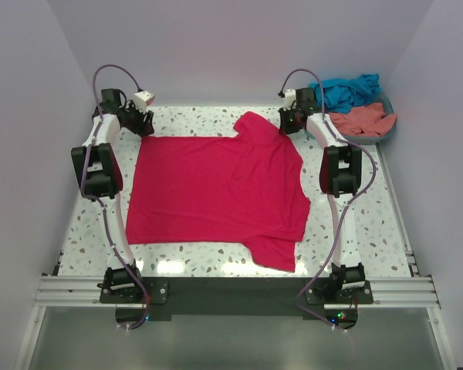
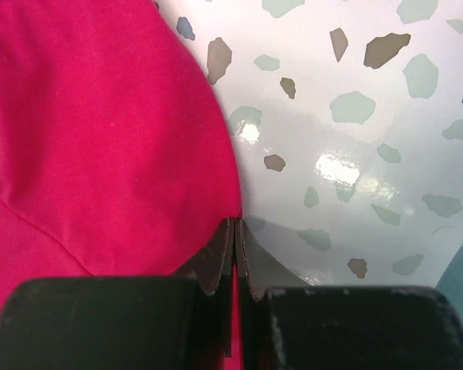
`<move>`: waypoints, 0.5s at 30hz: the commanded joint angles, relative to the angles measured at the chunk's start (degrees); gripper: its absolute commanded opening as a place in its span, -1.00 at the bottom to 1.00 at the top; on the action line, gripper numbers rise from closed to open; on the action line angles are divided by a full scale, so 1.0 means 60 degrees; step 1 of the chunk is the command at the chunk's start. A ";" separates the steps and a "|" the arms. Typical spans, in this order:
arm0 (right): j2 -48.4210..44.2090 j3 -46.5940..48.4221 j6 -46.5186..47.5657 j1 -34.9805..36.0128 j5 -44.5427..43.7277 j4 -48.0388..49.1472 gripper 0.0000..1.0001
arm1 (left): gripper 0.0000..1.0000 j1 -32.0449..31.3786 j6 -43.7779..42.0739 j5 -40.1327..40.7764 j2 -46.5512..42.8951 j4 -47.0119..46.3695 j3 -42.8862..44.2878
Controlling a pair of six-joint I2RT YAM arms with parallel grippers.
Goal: Fold and stack the t-shirts
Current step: Fold the tshirt
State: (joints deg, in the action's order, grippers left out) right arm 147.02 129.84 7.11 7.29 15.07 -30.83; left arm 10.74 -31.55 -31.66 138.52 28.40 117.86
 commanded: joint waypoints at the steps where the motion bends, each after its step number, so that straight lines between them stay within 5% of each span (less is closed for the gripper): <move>1: -0.0202 0.0113 0.0162 -0.0087 0.0432 0.0041 -1.00 | 0.12 0.0157 -0.1420 -0.1181 0.0131 0.0699 0.0527; 15: -0.0275 0.0215 0.0250 -0.0087 0.0579 0.0011 -1.00 | -0.14 0.0421 -0.2840 -0.1653 0.1024 0.2224 0.1377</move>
State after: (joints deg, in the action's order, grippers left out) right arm 147.02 129.84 7.81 7.07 16.49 -30.85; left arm 12.40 -44.27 -39.22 143.83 38.37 123.63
